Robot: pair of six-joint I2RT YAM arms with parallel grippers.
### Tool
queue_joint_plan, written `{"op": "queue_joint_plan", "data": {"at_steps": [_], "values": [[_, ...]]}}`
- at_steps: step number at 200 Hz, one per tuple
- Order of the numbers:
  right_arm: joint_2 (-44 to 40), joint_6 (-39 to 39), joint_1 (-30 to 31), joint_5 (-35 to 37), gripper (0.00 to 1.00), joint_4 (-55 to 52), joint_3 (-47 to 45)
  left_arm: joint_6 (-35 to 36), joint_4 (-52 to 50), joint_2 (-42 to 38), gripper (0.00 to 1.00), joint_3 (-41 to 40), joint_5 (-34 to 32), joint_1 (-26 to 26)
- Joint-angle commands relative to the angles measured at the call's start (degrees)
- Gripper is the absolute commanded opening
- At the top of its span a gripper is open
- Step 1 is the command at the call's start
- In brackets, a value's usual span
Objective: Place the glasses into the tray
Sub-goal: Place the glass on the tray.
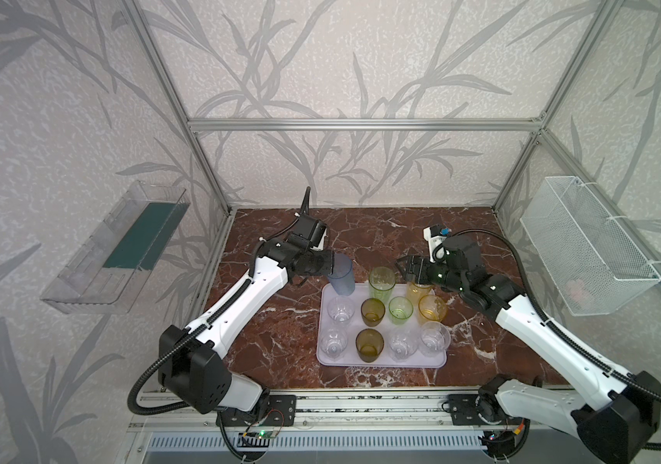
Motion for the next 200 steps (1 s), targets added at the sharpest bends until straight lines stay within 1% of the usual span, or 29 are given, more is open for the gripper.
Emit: {"op": "queue_joint_plan", "data": {"at_steps": [1,62,200], "values": [[-1.44,0.27,-0.35,0.92,0.86,1.03,-0.69,-0.06,1.18,0.87,0.0,-0.14,0.15,-0.46],[-1.14,0.7,-0.43,1.09,0.86,1.16,-0.85,-0.58,2.56,1.55,0.0,-1.8,0.36,-0.64],[-1.62,1.41,-1.04,1.39,0.86,0.81,-1.9,-0.5,3.23,5.19,0.0,-1.2,1.6,-1.68]]}}
